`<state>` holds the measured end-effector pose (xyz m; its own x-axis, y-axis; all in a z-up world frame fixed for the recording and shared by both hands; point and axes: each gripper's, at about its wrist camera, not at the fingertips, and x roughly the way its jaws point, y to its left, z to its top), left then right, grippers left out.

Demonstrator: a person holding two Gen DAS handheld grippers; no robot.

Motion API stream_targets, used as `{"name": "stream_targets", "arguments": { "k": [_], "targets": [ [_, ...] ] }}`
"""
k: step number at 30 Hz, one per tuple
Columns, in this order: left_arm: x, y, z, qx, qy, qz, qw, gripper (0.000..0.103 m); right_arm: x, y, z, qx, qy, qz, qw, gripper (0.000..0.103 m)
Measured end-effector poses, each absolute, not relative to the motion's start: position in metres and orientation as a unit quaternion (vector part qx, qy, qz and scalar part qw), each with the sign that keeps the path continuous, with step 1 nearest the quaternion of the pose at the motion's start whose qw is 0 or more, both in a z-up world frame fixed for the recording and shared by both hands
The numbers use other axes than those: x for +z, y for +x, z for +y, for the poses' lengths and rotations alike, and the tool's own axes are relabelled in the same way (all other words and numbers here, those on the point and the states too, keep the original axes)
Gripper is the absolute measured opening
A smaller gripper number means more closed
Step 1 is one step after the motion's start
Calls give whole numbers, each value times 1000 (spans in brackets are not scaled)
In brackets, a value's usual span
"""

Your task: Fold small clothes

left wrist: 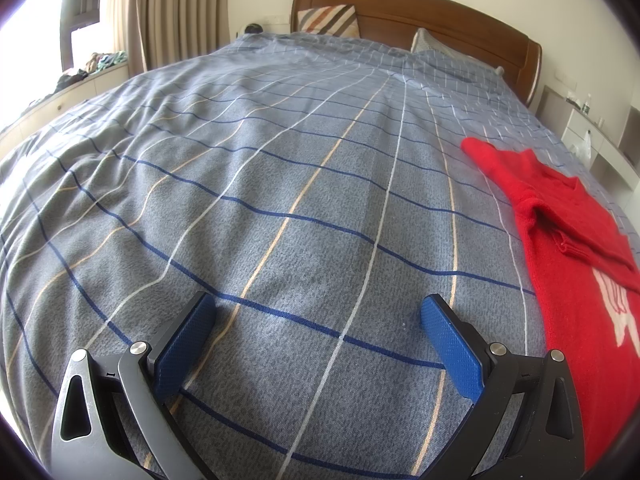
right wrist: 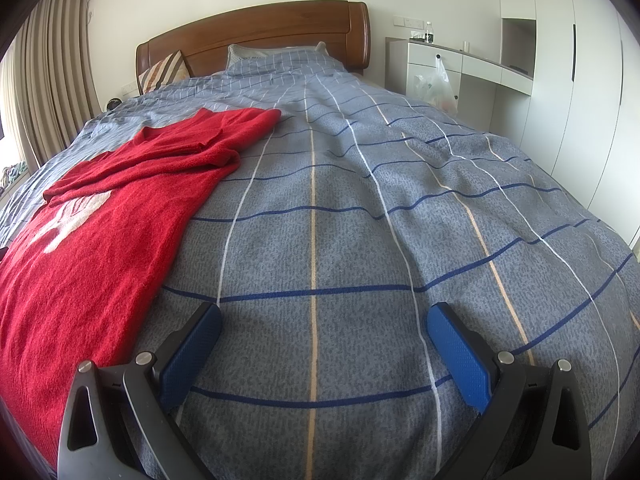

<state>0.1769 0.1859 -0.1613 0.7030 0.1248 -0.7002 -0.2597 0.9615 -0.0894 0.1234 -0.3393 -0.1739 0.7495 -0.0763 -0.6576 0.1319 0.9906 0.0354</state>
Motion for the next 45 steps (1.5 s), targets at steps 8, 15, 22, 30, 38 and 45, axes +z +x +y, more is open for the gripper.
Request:
{"name": "stream_targets", "arguments": {
  "k": [8, 15, 22, 30, 38, 45],
  "targets": [
    [-161, 177, 186, 105, -91, 371, 918, 102, -174, 123, -339, -56, 40, 350, 934, 102],
    [-161, 177, 186, 105, -91, 371, 918, 102, -174, 123, -339, -56, 40, 350, 934, 102],
    [-161, 177, 186, 105, -91, 371, 918, 102, -174, 123, -339, -56, 40, 350, 934, 102],
    [-162, 177, 186, 105, -90, 371, 918, 102, -174, 123, -339, -56, 40, 350, 934, 102],
    [-158, 178, 188, 111, -81, 378, 915, 102, -174, 122, -339, -54, 41, 349, 935, 102],
    [-145, 163, 179, 118, -48, 400, 908, 102, -145, 100, -342, -55, 53, 314, 946, 101]
  ]
}}
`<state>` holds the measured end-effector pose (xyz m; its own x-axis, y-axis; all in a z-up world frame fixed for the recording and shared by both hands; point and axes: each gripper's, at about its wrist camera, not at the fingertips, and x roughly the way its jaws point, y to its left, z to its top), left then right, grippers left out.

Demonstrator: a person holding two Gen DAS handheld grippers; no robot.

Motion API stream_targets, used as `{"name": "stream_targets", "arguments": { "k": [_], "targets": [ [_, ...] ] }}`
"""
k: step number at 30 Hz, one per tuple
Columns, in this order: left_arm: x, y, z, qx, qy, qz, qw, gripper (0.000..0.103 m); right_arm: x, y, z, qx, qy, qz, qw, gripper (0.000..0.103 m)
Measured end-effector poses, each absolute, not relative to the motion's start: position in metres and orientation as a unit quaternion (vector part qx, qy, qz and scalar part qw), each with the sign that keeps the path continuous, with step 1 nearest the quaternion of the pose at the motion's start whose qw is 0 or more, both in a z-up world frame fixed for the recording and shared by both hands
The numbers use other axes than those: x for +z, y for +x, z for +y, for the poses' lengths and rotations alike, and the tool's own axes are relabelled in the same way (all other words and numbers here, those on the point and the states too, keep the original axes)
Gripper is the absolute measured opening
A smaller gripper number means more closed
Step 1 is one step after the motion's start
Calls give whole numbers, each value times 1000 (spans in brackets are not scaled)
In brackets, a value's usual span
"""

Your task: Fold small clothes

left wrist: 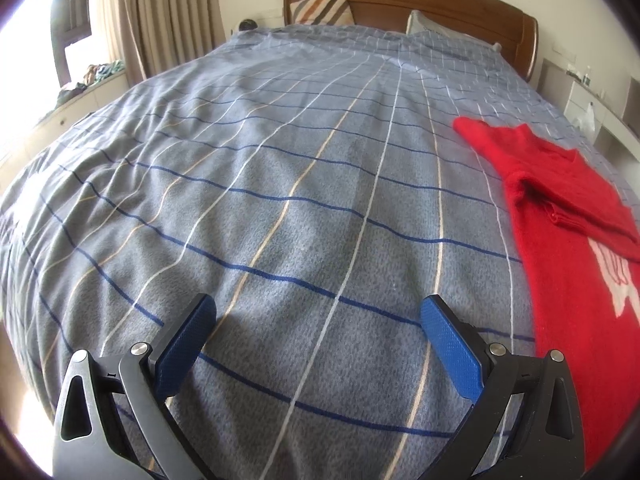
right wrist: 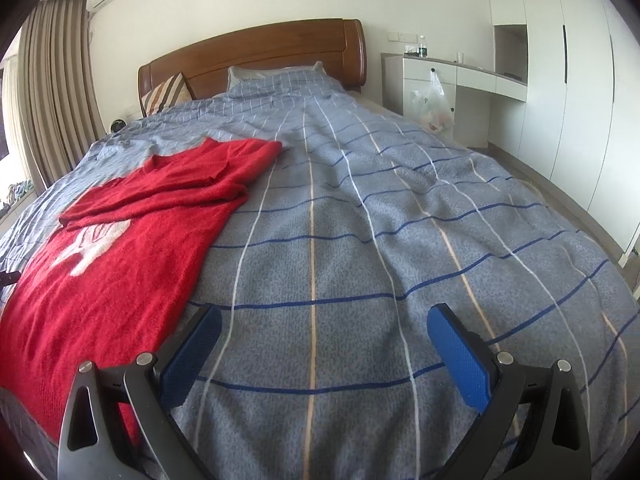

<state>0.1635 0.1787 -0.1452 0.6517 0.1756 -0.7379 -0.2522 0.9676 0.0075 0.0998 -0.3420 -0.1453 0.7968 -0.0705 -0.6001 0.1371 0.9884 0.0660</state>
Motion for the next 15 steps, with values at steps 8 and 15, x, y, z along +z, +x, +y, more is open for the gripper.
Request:
{"name": "stream_targets", "arguments": {
  "k": [8, 15],
  "targets": [
    [-136, 152, 170, 124, -43, 405, 905, 102, -135, 77, -319, -41, 32, 331, 942, 101],
    [-125, 147, 158, 122, -28, 401, 908, 102, -136, 65, -307, -32, 18, 338, 940, 101]
  ]
}}
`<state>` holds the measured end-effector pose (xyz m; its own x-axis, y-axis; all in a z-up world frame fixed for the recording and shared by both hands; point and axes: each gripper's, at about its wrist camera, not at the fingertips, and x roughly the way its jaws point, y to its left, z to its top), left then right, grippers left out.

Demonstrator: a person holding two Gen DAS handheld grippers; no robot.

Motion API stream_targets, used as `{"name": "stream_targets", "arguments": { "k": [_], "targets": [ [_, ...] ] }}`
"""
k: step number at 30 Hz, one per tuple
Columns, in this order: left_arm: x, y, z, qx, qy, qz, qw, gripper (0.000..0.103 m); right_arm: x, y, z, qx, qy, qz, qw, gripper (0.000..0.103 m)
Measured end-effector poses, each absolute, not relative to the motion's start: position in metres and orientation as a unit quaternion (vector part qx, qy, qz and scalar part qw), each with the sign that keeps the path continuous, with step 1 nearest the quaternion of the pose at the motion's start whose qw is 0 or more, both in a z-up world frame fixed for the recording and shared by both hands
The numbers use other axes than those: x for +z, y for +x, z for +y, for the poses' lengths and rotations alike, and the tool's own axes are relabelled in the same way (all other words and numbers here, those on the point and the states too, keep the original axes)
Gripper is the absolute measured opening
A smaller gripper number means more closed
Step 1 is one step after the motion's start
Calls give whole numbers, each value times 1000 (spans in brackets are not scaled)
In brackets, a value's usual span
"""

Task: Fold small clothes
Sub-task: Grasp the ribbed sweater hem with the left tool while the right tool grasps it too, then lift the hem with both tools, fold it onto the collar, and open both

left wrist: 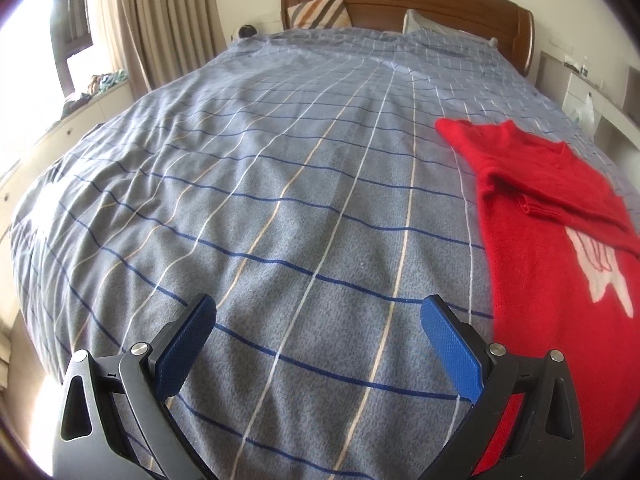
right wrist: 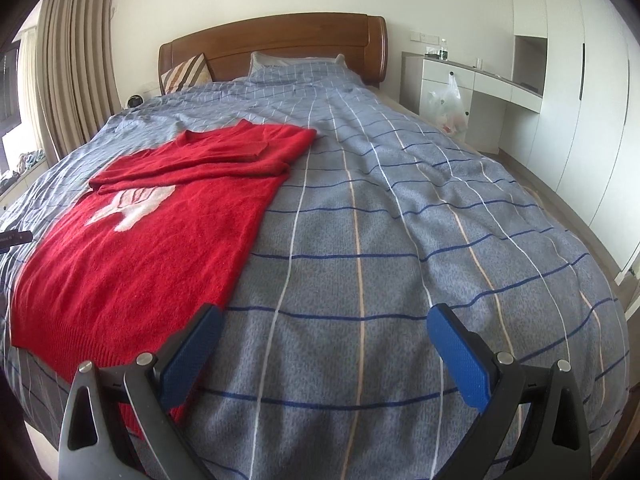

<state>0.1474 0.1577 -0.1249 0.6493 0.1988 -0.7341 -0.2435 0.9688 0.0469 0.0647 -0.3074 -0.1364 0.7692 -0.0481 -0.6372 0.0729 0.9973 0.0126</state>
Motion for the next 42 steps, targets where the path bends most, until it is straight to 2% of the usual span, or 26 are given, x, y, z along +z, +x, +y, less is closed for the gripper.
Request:
{"name": "stream_targets", "arguments": {
  "k": [8, 13, 15, 17, 19, 22, 23, 24, 25, 26, 27, 34, 42],
  "targets": [
    [-128, 94, 137, 10, -59, 451, 891, 102, -118, 48, -292, 32, 16, 356, 934, 101],
    [-153, 63, 116, -52, -93, 500, 860, 101, -126, 36, -275, 124, 42, 417, 899, 101],
    [-156, 58, 108, -65, -89, 503, 857, 92, -136, 36, -271, 150, 67, 443, 881, 100],
    [-157, 57, 101, -71, -75, 506, 856, 80, -145, 37, -270, 170, 99, 460, 866, 92],
    [-156, 57, 100, -78, -76, 507, 855, 73, -153, 42, -270, 185, 126, 474, 852, 74],
    [-156, 55, 97, -95, -84, 511, 850, 47, -163, 48, -267, 189, 145, 491, 838, 58],
    [-156, 55, 96, -102, -88, 513, 848, 34, -165, 49, -266, 193, 150, 494, 834, 54],
    [-156, 55, 94, -112, -94, 514, 845, 18, -168, 50, -265, 199, 155, 499, 829, 43],
    [-156, 56, 93, -117, -96, 515, 843, 8, -171, 52, -263, 202, 157, 507, 823, 23],
    [-156, 55, 92, -118, -96, 515, 844, 5, -175, 54, -261, 200, 155, 515, 819, 10],
    [-154, 53, 92, -119, -99, 512, 845, 4, -177, 54, -260, 193, 153, 521, 817, 5],
    [-118, 56, 117, -151, -199, 481, 841, 3, -145, 47, -280, 206, 213, 479, 826, 5],
    [-65, 174, 103, -152, -203, 411, 876, 3, -94, 128, -295, 198, 219, 384, 875, 5]
  ]
}}
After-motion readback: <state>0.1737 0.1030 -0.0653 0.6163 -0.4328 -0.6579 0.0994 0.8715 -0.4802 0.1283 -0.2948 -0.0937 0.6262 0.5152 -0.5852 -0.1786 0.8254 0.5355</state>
